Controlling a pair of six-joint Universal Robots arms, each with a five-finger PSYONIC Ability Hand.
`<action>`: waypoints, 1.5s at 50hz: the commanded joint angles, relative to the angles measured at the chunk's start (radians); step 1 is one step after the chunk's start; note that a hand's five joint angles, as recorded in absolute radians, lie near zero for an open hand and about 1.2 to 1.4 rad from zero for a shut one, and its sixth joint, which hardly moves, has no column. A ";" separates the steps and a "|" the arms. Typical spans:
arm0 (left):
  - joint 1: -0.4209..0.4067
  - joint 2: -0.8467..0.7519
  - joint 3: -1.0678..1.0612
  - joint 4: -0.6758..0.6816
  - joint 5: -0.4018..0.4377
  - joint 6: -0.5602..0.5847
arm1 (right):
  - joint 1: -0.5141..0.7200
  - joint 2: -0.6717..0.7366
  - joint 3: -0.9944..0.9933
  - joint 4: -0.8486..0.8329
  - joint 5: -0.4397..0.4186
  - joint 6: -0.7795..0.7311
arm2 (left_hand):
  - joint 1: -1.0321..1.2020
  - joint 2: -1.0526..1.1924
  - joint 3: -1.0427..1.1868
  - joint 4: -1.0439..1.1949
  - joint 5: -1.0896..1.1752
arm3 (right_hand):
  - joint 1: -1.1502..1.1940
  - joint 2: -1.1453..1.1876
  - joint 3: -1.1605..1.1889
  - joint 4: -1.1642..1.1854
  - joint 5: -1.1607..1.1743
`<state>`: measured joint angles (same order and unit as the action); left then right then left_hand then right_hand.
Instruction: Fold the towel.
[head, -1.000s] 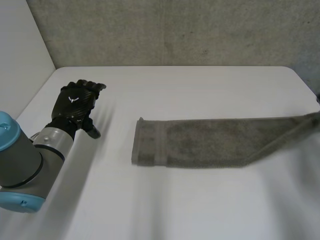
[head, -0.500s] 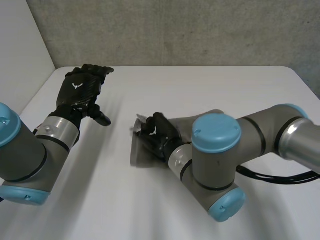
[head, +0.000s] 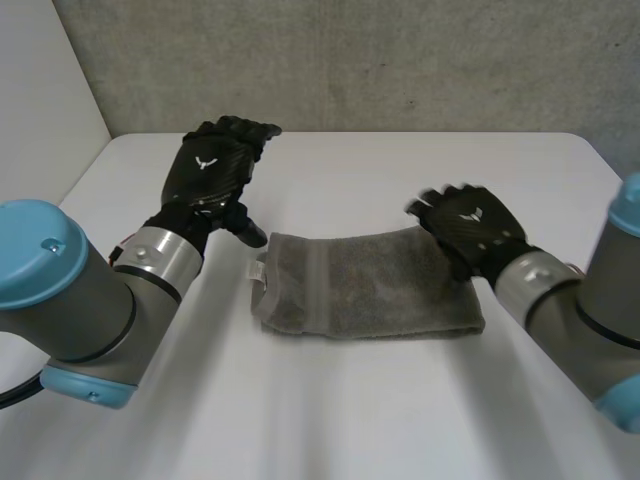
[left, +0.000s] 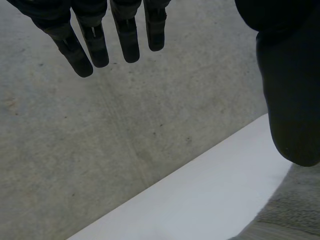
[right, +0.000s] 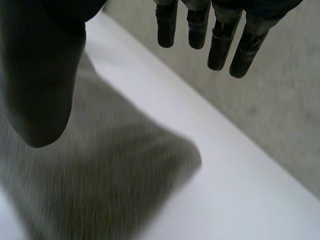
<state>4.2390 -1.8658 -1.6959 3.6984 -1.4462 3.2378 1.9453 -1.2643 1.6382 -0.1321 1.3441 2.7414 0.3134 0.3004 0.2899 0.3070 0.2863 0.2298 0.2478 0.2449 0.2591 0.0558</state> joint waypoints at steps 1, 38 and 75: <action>-0.025 -0.026 0.002 0.002 0.000 -0.001 | -0.097 0.015 0.133 -0.017 -0.008 -0.129 | -0.065 -0.052 -0.041 -0.058 -0.212 | 0.014 -0.004 -0.001 -0.016 0.013; -0.040 -0.023 -0.001 0.000 -0.046 -0.003 | 0.161 0.194 -0.176 -0.063 0.078 -0.361 | -0.068 -0.055 -0.044 -0.061 -0.215 | 1.166 1.148 1.151 1.137 1.166; 0.035 0.047 0.025 0.000 -0.123 -0.145 | 0.279 0.109 -0.130 -0.043 0.041 -0.111 | -0.065 -0.052 -0.041 -0.058 -0.212 | -0.055 -0.073 -0.070 -0.085 -0.056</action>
<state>4.2858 -1.8026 -1.6956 3.6985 -1.5677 3.1656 2.3125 -1.0834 1.4309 -0.1833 1.3757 2.5929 0.3134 0.3004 0.2899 0.3070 0.2860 0.2338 0.2470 0.3536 0.2595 0.0575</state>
